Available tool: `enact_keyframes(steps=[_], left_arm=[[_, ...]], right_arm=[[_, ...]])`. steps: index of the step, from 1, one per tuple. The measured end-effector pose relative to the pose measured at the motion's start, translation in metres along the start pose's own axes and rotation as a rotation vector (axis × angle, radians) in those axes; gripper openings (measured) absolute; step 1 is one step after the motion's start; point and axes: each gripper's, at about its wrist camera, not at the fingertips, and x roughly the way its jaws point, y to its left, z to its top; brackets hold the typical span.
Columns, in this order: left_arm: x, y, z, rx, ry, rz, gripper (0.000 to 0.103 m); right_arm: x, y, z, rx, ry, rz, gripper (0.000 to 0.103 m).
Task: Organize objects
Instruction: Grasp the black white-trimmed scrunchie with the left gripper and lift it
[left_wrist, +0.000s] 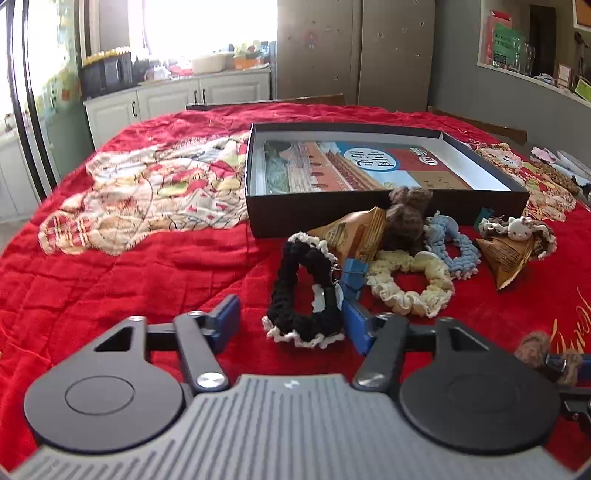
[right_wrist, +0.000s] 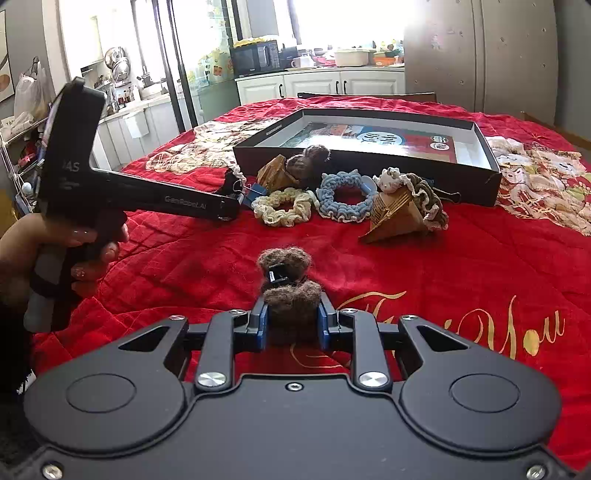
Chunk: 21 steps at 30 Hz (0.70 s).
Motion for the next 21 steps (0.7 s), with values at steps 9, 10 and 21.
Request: enact_keyframes(steps=[9, 10, 21], left_arm=[[0.002, 0.009, -0.001, -0.040, 0.001, -0.025, 0.025], [0.002, 0.010, 0.000, -0.044, 0.000, -0.027, 0.021], [-0.003, 0.022, 0.002, -0.098, -0.021, -0.038, 0.015]], right_arm=[[0.001, 0.000, 0.002, 0.001, -0.001, 0.000, 0.024], [0.001, 0.001, 0.002, -0.001, -0.001, 0.000, 0.024], [0.000, -0.003, 0.010, 0.002, -0.018, -0.012, 0.023]])
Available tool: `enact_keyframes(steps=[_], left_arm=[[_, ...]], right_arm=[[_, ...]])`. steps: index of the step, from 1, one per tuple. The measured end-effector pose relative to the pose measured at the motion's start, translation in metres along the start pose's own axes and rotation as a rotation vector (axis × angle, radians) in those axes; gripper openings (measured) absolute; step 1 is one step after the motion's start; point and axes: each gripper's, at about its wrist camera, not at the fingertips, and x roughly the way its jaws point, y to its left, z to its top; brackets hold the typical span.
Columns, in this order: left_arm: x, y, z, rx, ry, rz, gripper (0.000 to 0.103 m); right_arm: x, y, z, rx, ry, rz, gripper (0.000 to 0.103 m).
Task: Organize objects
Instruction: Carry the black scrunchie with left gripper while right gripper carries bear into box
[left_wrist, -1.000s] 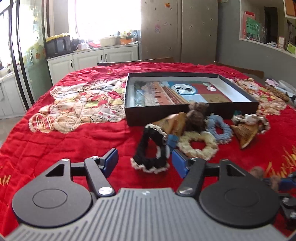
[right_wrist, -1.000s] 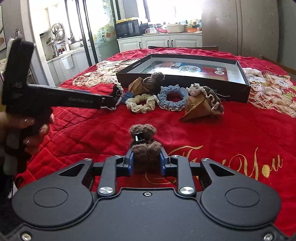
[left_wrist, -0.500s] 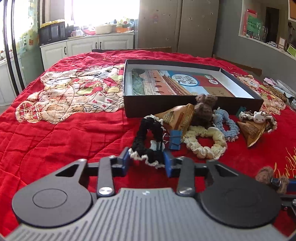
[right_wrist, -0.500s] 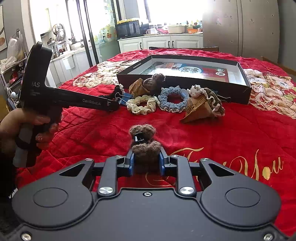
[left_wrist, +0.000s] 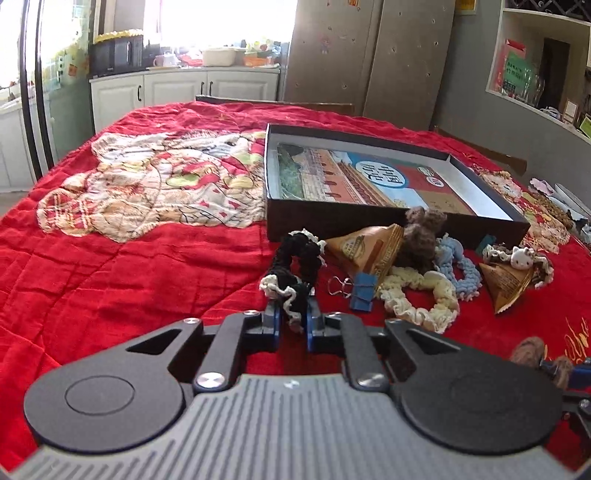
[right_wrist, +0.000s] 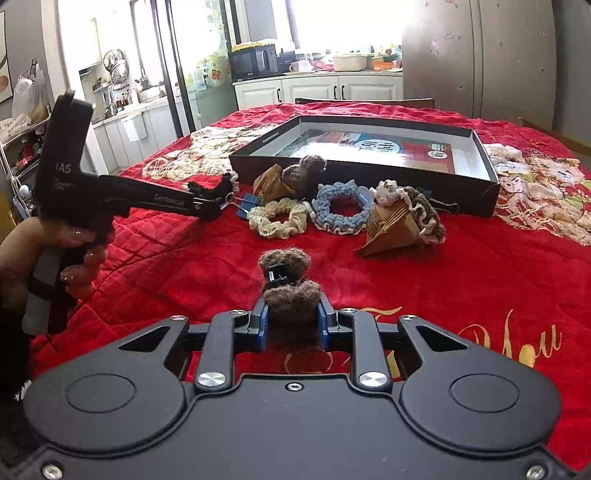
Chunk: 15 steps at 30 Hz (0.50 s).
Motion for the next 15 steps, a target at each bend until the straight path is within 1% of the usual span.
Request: enact_keyframes(steps=[6, 12, 15], left_arm=[[-0.015, 0.001, 0.006, 0.007, -0.031, -0.009, 0.015], [-0.026, -0.005, 0.027, 0.037, -0.065, -0.051, 0.015], [-0.024, -0.011, 0.042, 0.065, -0.083, -0.057, 0.015]], right_arm=[[-0.009, -0.005, 0.012, -0.002, -0.037, -0.013, 0.023], [-0.018, -0.016, 0.046, -0.030, -0.127, -0.080, 0.023], [-0.019, -0.023, 0.066, -0.039, -0.167, -0.113, 0.023]])
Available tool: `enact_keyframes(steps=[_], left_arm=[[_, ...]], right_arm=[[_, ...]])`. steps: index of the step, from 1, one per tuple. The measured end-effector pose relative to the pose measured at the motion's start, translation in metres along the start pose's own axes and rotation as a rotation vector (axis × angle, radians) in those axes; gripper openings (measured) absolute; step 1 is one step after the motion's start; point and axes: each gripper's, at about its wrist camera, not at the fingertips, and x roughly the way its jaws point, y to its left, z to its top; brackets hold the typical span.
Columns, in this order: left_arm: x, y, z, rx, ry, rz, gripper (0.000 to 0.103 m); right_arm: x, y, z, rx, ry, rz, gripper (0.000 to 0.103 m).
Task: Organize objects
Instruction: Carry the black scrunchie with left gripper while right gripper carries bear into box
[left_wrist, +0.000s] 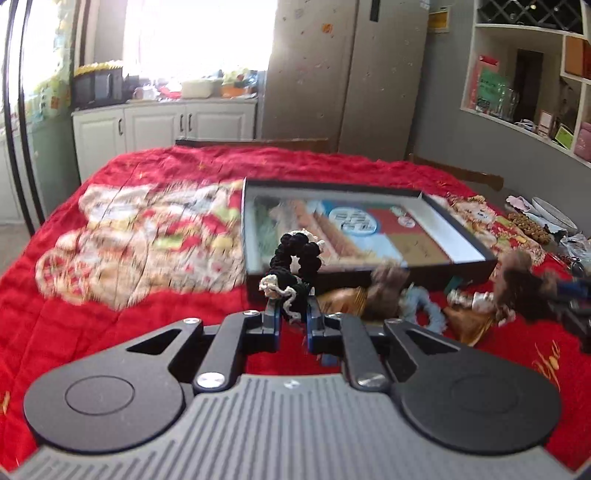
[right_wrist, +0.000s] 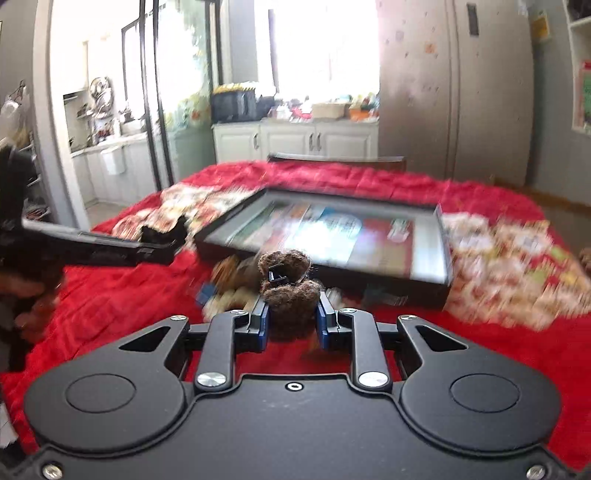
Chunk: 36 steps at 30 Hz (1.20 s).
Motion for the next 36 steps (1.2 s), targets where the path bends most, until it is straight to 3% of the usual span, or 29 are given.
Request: enact_keyframes(steps=[8, 14, 27, 36], left_arm=[[0.026, -0.018, 0.034, 0.067, -0.023, -0.012, 0.015], [0.058, -0.020, 0.052, 0.055, -0.011, -0.019, 0.015], [0.138, -0.023, 0.073, 0.047, 0.034, 0.010, 0.015], [0.173, -0.026, 0.075, 0.059, 0.082, 0.020, 0.015]], right_arm=[[0.046, -0.018, 0.037, -0.014, -0.029, -0.076, 0.023], [0.096, -0.036, 0.055, 0.019, -0.013, -0.104, 0.023], [0.196, -0.068, 0.070, 0.060, 0.045, -0.137, 0.023], [0.234, -0.087, 0.066, 0.087, 0.101, -0.153, 0.023]])
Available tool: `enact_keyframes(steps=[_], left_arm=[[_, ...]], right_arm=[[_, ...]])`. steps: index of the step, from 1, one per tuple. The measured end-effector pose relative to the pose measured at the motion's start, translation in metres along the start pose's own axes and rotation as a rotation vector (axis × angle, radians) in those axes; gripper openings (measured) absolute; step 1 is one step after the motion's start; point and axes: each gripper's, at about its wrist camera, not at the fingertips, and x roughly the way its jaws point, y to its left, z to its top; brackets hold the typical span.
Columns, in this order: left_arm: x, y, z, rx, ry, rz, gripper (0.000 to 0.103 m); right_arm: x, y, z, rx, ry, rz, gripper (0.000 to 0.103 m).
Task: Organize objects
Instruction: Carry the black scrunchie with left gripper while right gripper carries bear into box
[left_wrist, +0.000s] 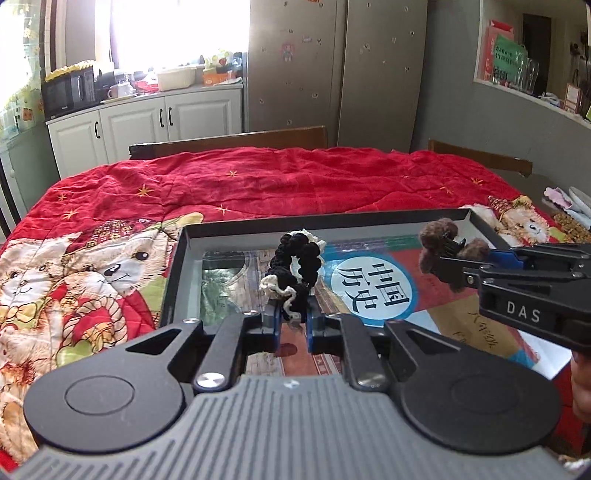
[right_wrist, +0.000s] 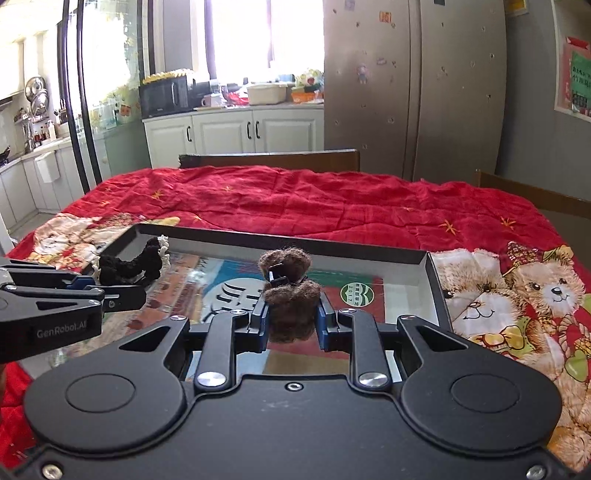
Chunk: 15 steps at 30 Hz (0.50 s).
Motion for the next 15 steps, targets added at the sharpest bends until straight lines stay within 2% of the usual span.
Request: enact_keyframes(steps=[8, 15], left_arm=[[0.015, -0.001, 0.001, 0.005, 0.020, 0.005, 0.015], [0.021, -0.002, 0.000, 0.014, 0.033, 0.006, 0.016]], right_arm=[[0.014, -0.006, 0.001, 0.016, 0.032, 0.016, 0.023], [0.020, 0.001, 0.004, -0.018, 0.072, -0.009, 0.023]])
